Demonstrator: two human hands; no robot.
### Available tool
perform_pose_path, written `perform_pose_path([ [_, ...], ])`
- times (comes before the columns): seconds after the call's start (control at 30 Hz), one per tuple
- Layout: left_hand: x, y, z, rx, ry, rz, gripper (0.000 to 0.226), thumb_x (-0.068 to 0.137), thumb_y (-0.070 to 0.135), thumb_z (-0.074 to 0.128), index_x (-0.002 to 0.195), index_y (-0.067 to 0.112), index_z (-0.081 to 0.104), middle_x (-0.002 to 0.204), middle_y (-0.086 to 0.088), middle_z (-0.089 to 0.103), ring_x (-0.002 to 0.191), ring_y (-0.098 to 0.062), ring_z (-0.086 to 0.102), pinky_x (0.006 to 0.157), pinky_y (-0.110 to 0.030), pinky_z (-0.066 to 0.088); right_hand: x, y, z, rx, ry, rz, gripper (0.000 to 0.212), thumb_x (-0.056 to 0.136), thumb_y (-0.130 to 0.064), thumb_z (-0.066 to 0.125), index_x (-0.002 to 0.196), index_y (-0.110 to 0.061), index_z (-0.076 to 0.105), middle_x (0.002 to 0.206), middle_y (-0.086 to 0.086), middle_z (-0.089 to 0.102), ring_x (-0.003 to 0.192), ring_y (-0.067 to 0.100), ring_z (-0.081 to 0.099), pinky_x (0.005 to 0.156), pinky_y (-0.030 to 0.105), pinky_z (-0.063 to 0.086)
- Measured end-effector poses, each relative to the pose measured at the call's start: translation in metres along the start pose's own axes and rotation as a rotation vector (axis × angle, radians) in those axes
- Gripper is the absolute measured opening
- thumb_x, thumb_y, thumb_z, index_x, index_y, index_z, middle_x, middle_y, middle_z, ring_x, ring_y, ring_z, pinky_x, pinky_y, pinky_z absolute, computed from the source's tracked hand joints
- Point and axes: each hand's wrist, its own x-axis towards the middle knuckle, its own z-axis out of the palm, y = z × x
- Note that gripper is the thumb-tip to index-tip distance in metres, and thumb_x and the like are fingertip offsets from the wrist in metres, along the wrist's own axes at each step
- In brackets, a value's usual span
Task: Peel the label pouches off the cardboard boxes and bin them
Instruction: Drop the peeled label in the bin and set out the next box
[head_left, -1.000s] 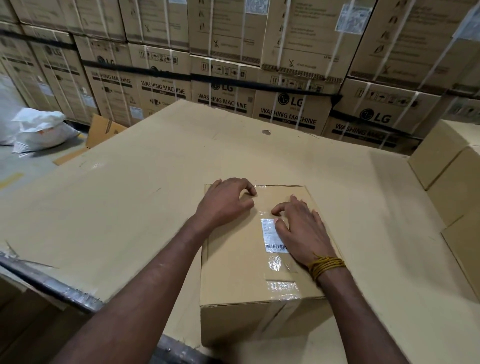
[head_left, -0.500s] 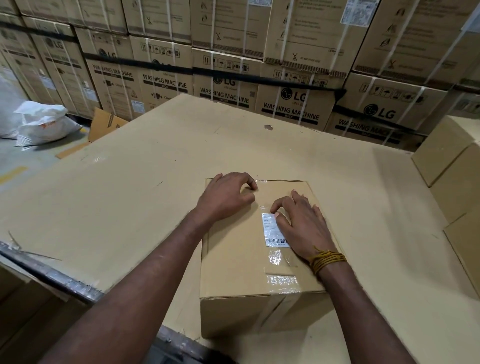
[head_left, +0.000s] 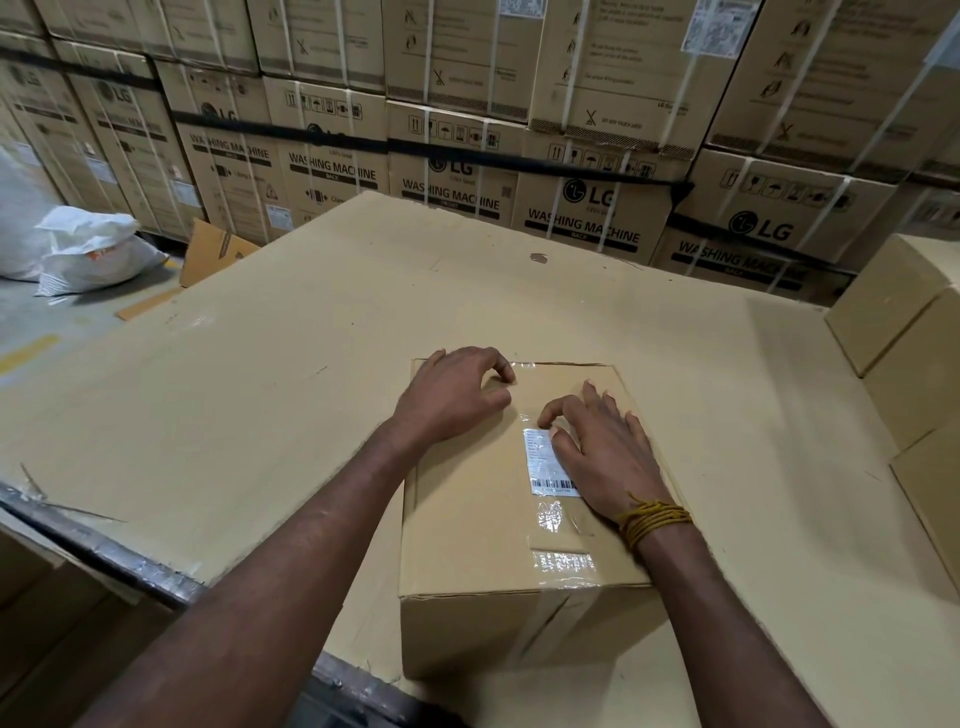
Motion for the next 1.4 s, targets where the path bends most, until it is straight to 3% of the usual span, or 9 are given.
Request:
perform_pose_path([
  [0.17,-0.0007,0.0012,-0.0005,0.005,-0.002,-0.01,0.02,0.087,0.03,0.057,0.106,0.033,0.061,0.118,0.013,0.062,0.109,-0.008,0.053,0.116,-0.037,0.022,0.0004,0.0003,0.0007,-0.02,-0.008,-0.003,0.031,0.102,-0.034,0.034,0.128,-0.046,0.044,0.166,0.005,0.008,0.153,0.023,0.005,0.122,0.043,0.003],
  [0.53,-0.0015,0.0006,-0.0009,-0.006,0.005,-0.003,0.02,0.087,0.028,0.057,0.106,0.032,0.061,0.118,0.014,0.062,0.102,-0.005,0.051,0.115,-0.036,0.021,0.0,-0.0018,-0.0006,-0.006,-0.011,0.003,0.029,0.102,-0.033,0.035,0.126,-0.046,0.046,0.166,0.005,0.007,0.154,0.023,0.005,0.122,0.043,0.002],
  [0.73,-0.0018,-0.0004,0.0,-0.013,0.007,0.001,0.019,0.087,0.03,0.056,0.105,0.033,0.061,0.118,0.014,0.063,0.113,-0.008,0.055,0.117,-0.037,0.02,-0.0012,-0.0009,-0.0009,0.002,-0.005,-0.009,0.032,0.102,-0.033,0.036,0.128,-0.048,0.045,0.166,0.004,0.006,0.153,0.023,0.005,0.121,0.043,0.003],
  [0.97,-0.0022,0.0002,-0.0013,-0.011,0.003,0.001,0.021,0.087,0.029,0.057,0.107,0.032,0.061,0.118,0.015,0.062,0.112,-0.007,0.054,0.116,-0.036,0.02,0.0003,-0.0008,-0.0003,0.001,-0.003,-0.001,0.029,0.102,-0.033,0.036,0.124,-0.048,0.046,0.166,0.004,0.006,0.153,0.023,0.006,0.122,0.044,0.003],
  [1.4,-0.0017,0.0006,-0.0008,0.002,0.005,0.002,0.021,0.087,0.029,0.057,0.107,0.031,0.061,0.12,0.014,0.062,0.114,-0.008,0.054,0.112,-0.033,0.021,0.0009,0.0004,0.0006,-0.02,-0.02,0.01,0.035,0.103,-0.033,0.035,0.134,-0.046,0.042,0.167,0.004,0.004,0.154,0.021,0.004,0.122,0.043,0.001],
])
